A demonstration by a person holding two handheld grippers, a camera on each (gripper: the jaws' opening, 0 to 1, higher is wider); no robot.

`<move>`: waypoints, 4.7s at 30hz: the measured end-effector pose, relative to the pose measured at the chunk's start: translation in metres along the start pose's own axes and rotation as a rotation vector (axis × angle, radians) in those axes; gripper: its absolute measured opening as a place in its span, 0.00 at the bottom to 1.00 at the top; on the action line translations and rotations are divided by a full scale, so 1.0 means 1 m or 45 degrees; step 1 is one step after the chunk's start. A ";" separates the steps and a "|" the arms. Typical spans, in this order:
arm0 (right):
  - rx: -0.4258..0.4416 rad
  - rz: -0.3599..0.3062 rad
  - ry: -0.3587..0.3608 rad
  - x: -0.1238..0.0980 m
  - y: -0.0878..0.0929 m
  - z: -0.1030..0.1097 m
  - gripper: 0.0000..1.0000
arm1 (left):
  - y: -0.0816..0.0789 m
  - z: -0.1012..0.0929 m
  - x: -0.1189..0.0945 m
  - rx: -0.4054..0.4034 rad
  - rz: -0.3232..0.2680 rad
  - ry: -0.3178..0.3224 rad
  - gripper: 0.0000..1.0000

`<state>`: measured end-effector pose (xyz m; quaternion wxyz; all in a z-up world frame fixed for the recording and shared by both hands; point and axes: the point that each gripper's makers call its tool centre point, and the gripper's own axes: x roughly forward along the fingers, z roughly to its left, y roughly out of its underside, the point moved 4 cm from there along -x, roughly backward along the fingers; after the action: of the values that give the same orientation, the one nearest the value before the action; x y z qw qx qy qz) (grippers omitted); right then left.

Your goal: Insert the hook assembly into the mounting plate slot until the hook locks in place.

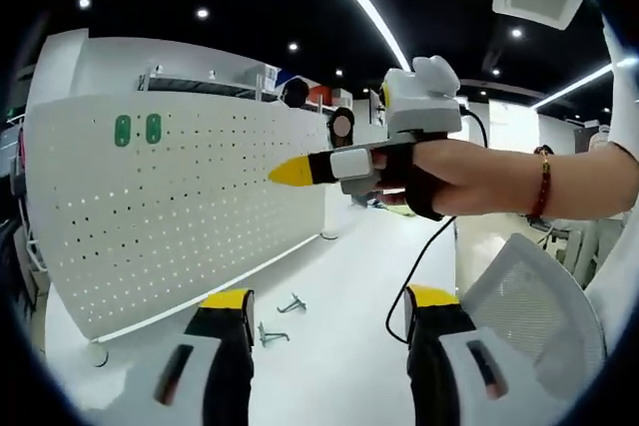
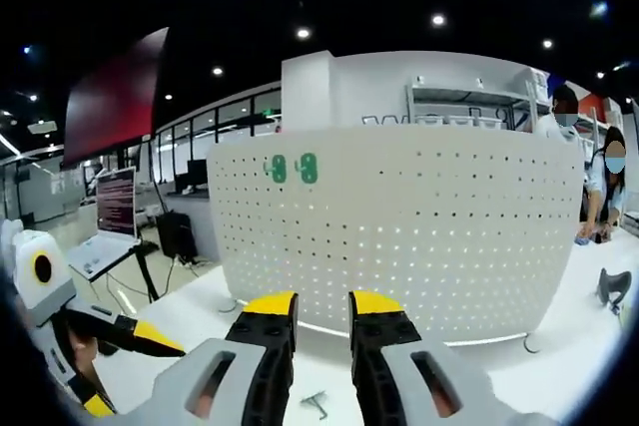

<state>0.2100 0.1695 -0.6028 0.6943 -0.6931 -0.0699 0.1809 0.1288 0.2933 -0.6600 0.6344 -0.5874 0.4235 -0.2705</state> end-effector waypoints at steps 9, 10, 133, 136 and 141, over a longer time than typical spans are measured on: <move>0.044 0.037 -0.010 -0.004 0.018 -0.003 0.20 | 0.014 0.012 0.011 -0.037 0.045 0.000 0.60; 0.044 0.040 -0.010 -0.004 0.019 -0.003 0.21 | 0.015 0.013 0.012 -0.036 0.054 -0.001 0.60; 0.276 0.236 0.041 -0.038 0.109 -0.036 0.23 | 0.106 0.083 0.112 -0.199 0.357 -0.115 0.03; 0.261 0.232 0.031 -0.039 0.107 -0.034 0.23 | 0.097 0.080 0.107 -0.209 0.353 -0.115 0.03; 0.256 0.221 0.021 -0.041 0.105 -0.032 0.23 | 0.083 0.077 0.102 -0.233 0.326 -0.110 0.03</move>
<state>0.1673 0.1225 -0.7011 0.7426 -0.6248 0.0146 0.2408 0.2320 0.2609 -0.7669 0.6252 -0.5949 0.4902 -0.1222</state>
